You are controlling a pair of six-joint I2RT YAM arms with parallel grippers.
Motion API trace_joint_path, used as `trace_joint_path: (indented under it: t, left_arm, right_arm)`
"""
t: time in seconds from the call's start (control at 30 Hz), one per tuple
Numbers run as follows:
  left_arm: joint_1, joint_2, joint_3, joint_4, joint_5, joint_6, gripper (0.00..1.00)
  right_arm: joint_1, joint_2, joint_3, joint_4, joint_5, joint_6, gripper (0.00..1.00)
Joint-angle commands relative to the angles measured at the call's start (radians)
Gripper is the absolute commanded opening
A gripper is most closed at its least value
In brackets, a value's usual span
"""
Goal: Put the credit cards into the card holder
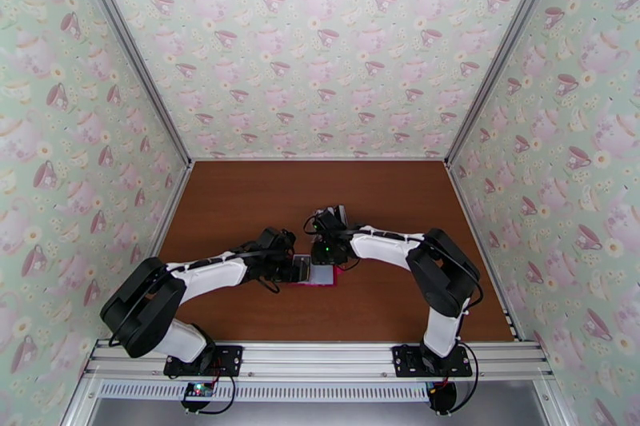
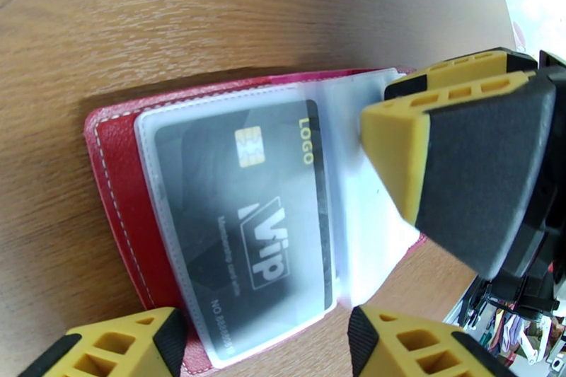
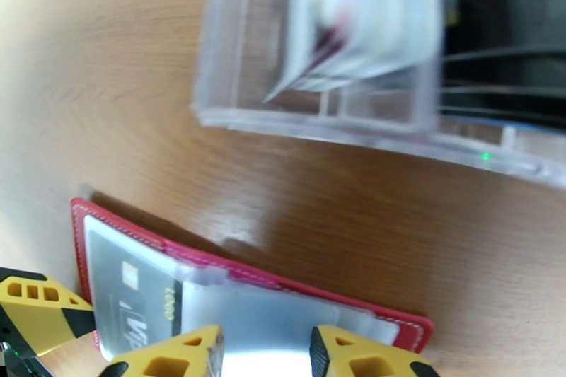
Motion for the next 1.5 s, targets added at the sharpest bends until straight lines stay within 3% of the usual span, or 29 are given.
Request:
trace_joint_path:
  t: [0.0,0.97,1.47]
  left_arm:
    - [0.003,0.043,-0.041,-0.040,-0.007,0.006,0.68]
    - [0.003,0.014,-0.062,0.023,0.054,0.001,0.70]
    - [0.001,0.042,-0.065,-0.017,-0.017,0.014,0.70]
  right_arm:
    - [0.011,0.019,-0.021,0.030,-0.063,0.033,0.38]
    - [0.043,-0.027,-0.083,0.227,-0.213,0.194,0.25]
    - [0.044,-0.050,-0.123,0.349,-0.281,0.298,0.25]
